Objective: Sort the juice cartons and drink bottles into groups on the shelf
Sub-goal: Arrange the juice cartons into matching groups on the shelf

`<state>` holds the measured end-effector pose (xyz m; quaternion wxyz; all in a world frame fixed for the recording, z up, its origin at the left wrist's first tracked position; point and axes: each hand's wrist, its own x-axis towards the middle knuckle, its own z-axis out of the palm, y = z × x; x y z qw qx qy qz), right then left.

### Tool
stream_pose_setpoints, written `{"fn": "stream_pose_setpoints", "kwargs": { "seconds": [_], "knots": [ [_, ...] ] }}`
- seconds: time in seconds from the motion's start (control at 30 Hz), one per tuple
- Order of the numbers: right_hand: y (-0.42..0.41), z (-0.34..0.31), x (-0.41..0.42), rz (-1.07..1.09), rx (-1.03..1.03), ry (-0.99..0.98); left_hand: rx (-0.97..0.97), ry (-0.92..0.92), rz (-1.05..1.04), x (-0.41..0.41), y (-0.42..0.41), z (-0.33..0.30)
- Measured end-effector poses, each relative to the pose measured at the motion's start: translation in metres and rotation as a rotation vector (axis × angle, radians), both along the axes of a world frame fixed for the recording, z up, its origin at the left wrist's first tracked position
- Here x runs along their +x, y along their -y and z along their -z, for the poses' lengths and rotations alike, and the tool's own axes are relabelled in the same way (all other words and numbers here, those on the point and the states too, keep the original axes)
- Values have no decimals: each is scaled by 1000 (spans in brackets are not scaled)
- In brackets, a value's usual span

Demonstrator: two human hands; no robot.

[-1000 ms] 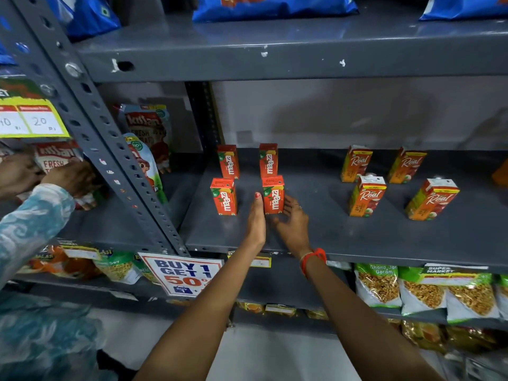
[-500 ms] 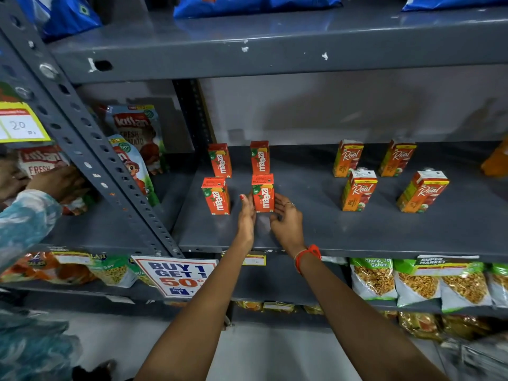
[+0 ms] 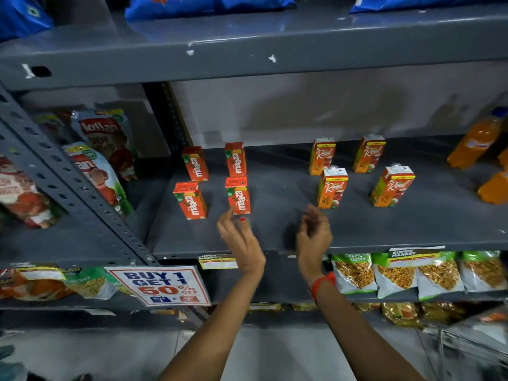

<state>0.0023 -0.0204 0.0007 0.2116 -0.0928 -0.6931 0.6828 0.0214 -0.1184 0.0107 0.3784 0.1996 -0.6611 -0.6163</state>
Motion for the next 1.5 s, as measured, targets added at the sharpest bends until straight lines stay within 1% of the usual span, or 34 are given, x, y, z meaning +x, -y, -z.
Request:
{"fn": "stream_pose_setpoints", "kwargs": {
  "seconds": [0.07,0.13,0.17,0.23,0.3,0.4,0.53,0.63,0.77,0.83,0.9,0.97,1.0,1.03,1.1,1.17,1.2,1.27,1.33,1.5],
  "knots": [
    [-24,-2,-10,118,-53,14,-47,-13,105,-4,-26,0],
    [-42,-6,-16,117,-67,9,-70,18,287,-12,-48,1],
    [-52,-8,-19,74,-52,20,-46,63,398,-19,-60,1],
    [-70,-12,-23,-50,23,66,75,195,582,-33,-81,-1],
    [-82,-19,-27,-158,121,91,183,284,657,-46,-97,-5],
    [-91,-25,-33,-268,199,98,279,331,656,-57,-110,-13],
    [-97,-22,-38,-326,204,98,235,258,675,-54,-122,-24],
    [-99,-24,-38,-358,169,125,242,259,648,-53,-125,-22],
    [-105,-25,-41,-390,163,149,188,266,659,-54,-126,-20],
    [-110,-20,-42,-396,164,160,185,270,617,-54,-128,-16],
    [-117,-15,-38,-308,64,159,168,250,459,-52,-130,-12],
    [-132,-13,-32,-104,-91,92,8,132,235,-47,-135,-13],
    [-142,-11,-31,10,-134,44,-72,54,174,-45,-140,-13],
    [-155,-8,-33,107,-141,14,-124,0,178,-44,-147,-14],
    [-175,-6,-40,204,-94,29,-172,-43,327,-44,-165,-15],
    [-186,-6,-47,141,8,93,-162,34,539,-53,-182,-9],
    [-191,-6,-51,87,73,113,-120,97,626,-61,-191,-6],
    [-196,-7,-56,-11,204,120,88,238,741,-75,-207,-4],
    [-204,-9,-61,-88,271,114,215,332,785,-85,-219,-3],
    [-221,-19,-67,-203,283,119,267,349,716,-89,-236,-3]
  ]
}}
